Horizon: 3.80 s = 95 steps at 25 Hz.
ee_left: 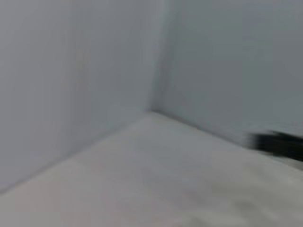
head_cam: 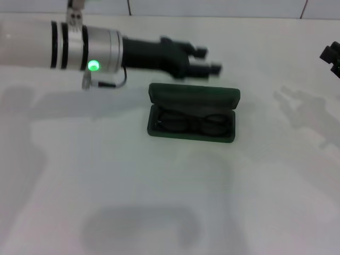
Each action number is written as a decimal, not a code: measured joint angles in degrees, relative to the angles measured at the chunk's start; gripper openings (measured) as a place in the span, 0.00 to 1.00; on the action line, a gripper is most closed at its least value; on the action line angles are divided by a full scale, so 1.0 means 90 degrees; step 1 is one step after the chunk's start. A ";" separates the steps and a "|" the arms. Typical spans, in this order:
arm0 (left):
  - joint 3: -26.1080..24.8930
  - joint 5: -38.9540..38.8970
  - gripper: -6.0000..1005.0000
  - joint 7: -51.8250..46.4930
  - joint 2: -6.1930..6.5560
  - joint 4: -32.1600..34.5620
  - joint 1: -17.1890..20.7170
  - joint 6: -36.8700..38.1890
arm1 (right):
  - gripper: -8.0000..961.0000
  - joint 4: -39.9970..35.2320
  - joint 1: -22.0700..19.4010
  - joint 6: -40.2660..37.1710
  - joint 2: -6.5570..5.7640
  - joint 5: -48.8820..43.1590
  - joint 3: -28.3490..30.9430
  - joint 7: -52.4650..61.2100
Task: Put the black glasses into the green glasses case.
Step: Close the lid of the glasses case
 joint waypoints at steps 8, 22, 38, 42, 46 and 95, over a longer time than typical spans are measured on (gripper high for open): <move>0.0010 0.1357 0.65 -0.1676 -0.0124 0.0048 -0.0594 -0.1592 | 0.25 0.0002 0.0041 0.0023 0.0047 0.0001 0.0000 -0.0132; 0.0010 0.2126 0.65 -0.1819 -0.0180 0.0281 -0.0660 -0.1787 | 0.25 -0.0011 0.0048 0.0180 -0.0031 0.0003 -0.0007 -0.0215; 0.0002 0.1826 0.65 0.0036 -0.0214 0.0595 0.0036 -0.1806 | 0.25 -0.0070 0.0249 0.0726 -0.0048 -0.0112 -0.0016 -0.0218; 0.0003 0.1454 0.64 0.0743 -0.0216 0.0707 0.0173 -0.1714 | 0.25 -0.0095 0.0267 0.0756 -0.0041 -0.0152 -0.0024 -0.0219; 0.0002 0.0290 0.64 0.1694 -0.0146 0.0636 0.0408 -0.1005 | 0.25 -0.0222 0.0289 0.0768 0.0007 -0.0310 -0.0031 -0.0261; 0.0011 0.2273 0.36 0.0125 -0.0110 -0.0401 -0.0396 0.0537 | 0.25 -0.0490 0.0310 0.0923 0.0057 -0.0791 -0.0009 -0.0292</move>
